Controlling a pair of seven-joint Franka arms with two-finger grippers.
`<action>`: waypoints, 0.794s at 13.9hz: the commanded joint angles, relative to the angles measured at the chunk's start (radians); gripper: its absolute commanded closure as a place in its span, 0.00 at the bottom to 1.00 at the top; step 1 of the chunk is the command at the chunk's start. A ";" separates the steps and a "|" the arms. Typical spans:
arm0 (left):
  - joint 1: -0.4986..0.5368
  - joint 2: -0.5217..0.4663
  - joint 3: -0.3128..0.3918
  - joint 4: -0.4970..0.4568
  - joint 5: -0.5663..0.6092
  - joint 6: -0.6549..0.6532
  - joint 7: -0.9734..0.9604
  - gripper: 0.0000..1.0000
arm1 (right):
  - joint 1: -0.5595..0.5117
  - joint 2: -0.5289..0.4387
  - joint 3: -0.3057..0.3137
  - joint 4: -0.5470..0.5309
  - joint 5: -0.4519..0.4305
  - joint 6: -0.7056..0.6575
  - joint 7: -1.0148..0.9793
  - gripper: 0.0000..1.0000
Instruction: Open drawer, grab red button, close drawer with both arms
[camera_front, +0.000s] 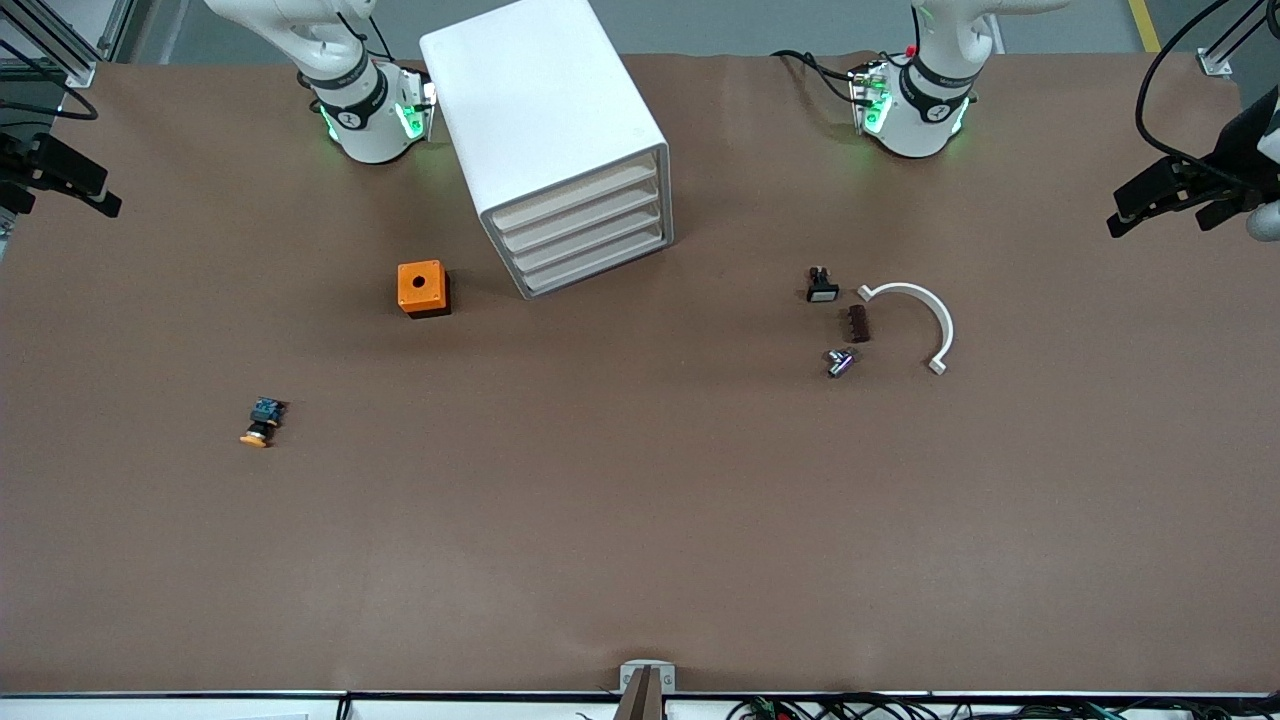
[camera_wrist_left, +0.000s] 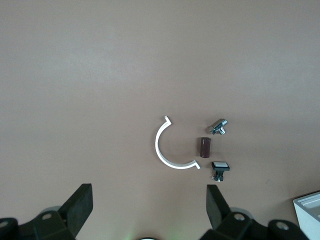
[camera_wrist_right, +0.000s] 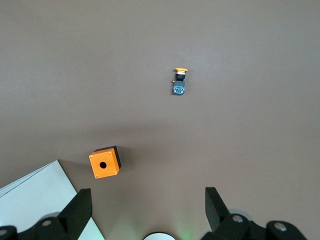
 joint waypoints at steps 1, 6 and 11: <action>0.004 0.012 -0.005 0.029 -0.001 -0.023 0.008 0.00 | 0.005 -0.022 -0.006 -0.019 0.007 0.002 0.002 0.00; 0.011 0.014 0.004 0.029 -0.045 -0.041 0.002 0.00 | 0.005 -0.022 -0.008 -0.019 0.007 0.003 0.002 0.00; 0.014 0.075 -0.001 0.032 -0.054 -0.078 -0.007 0.00 | 0.005 -0.022 -0.008 -0.019 0.007 0.003 0.002 0.00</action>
